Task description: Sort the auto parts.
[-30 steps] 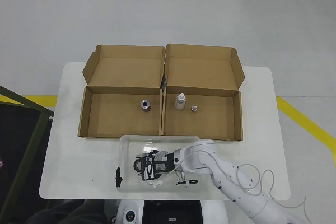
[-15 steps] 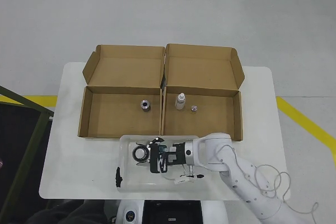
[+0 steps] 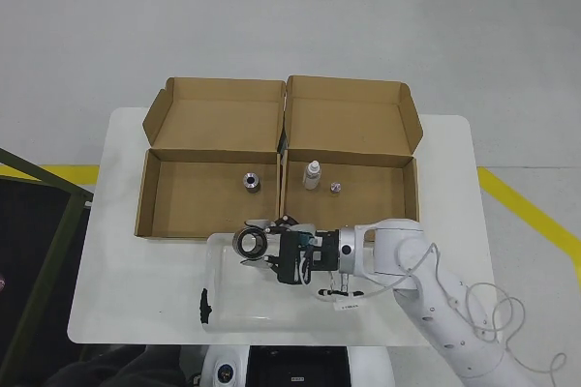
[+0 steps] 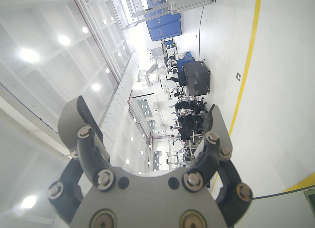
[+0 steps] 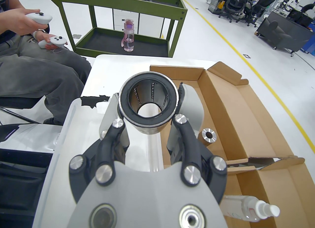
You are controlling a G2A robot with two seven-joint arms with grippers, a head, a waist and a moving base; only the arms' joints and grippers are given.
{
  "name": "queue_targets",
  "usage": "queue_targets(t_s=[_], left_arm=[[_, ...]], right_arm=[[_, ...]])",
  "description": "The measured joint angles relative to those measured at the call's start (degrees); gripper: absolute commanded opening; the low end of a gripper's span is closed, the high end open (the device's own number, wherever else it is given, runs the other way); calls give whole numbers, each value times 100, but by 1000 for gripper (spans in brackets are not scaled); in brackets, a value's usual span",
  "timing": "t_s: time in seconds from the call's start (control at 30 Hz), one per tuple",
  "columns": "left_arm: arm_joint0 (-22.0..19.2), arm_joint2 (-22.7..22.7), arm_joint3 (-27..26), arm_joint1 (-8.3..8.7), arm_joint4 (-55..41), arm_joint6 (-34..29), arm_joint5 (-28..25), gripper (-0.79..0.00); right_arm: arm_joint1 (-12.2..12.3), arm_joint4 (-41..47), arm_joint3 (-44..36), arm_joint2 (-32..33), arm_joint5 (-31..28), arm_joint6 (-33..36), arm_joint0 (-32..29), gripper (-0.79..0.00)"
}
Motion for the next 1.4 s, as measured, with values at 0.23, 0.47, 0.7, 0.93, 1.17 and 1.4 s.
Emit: queue_targets(t_s=[0.23, 0.47, 0.7, 0.93, 1.17, 1.4], left_arm=[[0, 0, 0, 0, 0, 0, 0, 0], [0, 0, 0, 0, 0, 0, 0, 0], [0, 0, 0, 0, 0, 0, 0, 0], [0, 0, 0, 0, 0, 0, 0, 0], [0, 0, 0, 0, 0, 0, 0, 0], [0, 0, 0, 0, 0, 0, 0, 0]], right_arm=[[-34, 116, 191, -54, 221, -44, 257, -785], [-112, 268, 606, -212, 467, -72, 654, -785], [-224, 361, 1182, -493, 661, -14, 1098, -785], [-345, 312, 1706, -845, 789, 162, 1463, -785], [-469, 303, 2179, -1117, 883, 397, 1817, -785], [-599, 329, 2654, -1372, 926, 604, 2127, -785]])
